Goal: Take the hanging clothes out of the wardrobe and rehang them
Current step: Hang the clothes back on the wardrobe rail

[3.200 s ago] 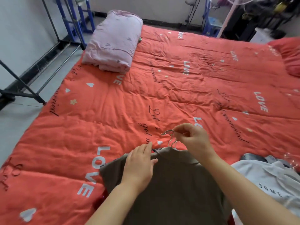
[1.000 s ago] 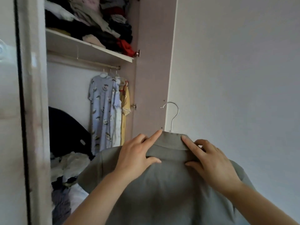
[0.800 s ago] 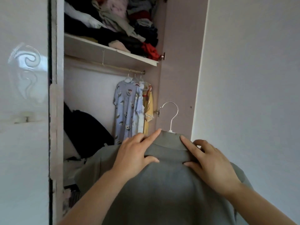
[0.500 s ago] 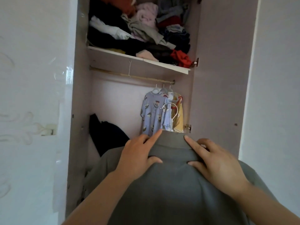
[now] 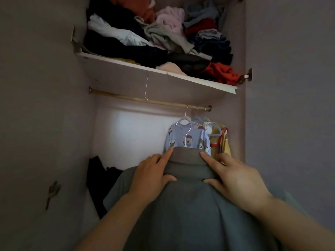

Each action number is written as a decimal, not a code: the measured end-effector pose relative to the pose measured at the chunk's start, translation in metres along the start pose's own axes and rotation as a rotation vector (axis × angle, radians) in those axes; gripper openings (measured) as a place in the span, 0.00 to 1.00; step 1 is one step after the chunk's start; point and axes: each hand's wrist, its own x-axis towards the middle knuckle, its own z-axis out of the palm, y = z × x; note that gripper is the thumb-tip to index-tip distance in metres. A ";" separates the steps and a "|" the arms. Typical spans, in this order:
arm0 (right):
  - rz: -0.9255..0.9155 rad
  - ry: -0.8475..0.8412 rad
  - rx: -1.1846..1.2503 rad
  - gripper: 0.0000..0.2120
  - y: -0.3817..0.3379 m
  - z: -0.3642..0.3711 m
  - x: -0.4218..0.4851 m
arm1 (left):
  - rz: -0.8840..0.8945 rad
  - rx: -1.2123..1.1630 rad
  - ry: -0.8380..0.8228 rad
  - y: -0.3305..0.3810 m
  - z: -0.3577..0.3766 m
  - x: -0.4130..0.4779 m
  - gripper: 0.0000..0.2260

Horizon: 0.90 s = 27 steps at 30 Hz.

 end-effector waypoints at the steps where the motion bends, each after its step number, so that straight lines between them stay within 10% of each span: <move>1: -0.001 0.003 -0.018 0.33 0.003 0.014 0.015 | -0.012 -0.009 0.008 -0.009 0.009 0.015 0.36; 27: 0.233 -0.040 -0.082 0.19 0.138 0.319 0.340 | -0.175 0.268 -0.036 -0.161 0.222 0.300 0.24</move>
